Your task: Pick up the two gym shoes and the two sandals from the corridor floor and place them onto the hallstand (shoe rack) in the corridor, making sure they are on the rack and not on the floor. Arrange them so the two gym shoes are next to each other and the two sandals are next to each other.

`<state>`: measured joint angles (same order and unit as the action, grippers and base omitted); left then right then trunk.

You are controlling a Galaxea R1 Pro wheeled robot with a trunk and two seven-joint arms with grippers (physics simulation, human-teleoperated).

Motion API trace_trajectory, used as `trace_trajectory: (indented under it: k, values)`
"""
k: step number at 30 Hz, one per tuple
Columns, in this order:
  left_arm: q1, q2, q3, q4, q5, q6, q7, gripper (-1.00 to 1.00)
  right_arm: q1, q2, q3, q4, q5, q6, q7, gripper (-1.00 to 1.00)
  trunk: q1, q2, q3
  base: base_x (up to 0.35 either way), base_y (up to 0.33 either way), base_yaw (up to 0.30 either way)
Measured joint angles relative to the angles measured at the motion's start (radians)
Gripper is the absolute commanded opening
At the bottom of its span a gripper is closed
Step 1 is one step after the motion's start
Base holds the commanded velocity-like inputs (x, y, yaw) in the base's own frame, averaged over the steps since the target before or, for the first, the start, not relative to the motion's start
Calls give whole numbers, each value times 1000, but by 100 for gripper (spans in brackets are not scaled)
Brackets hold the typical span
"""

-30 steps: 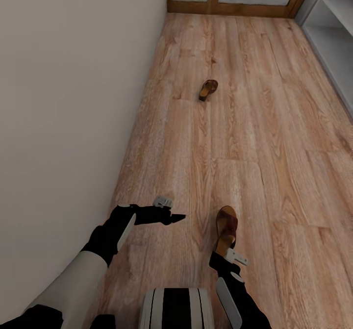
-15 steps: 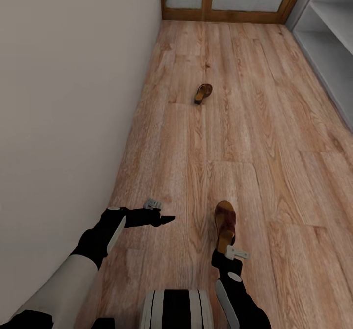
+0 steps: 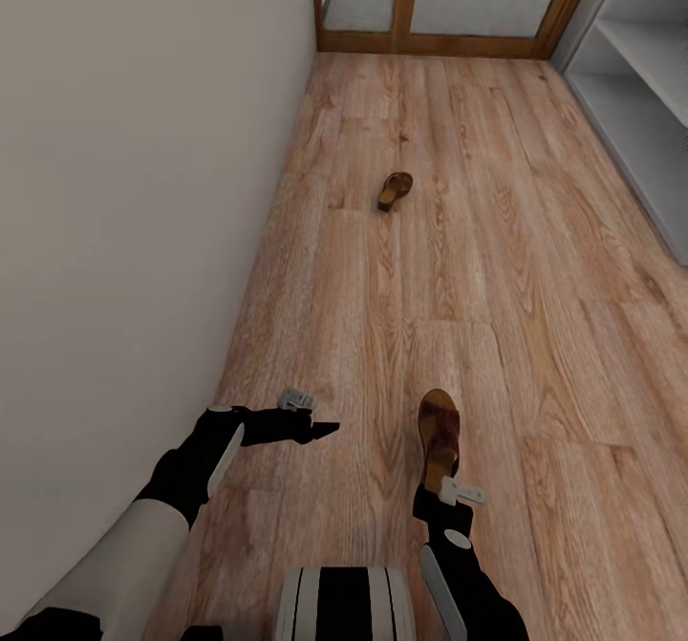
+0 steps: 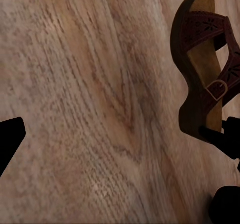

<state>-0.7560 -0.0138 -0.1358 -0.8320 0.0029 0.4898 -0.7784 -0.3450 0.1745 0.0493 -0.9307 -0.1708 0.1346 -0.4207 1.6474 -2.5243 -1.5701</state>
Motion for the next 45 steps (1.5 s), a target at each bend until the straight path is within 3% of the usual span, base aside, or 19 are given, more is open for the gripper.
trace_trajectory:
  k: [11,16,26,44,45]
  values:
    - [19,0,-1,1,-8,-2,5,100,0,0,0,-1,0,1,1,-100,0,0,17,0,0,0]
    - [59,2,0,2,-9,-4,40,100,0,0,1,-1,0,2,2,-100,0,0,25,0,0,0]
    - [94,35,2,3,-2,-20,56,100,0,0,1,-2,0,2,2,-100,0,0,41,0,0,0]
    - [106,44,4,1,2,-49,59,100,0,0,1,-2,0,0,2,-100,0,0,60,11,-1,0]
    - [106,44,22,1,2,-50,57,100,0,0,0,-3,0,0,2,-100,0,0,60,203,-68,0]
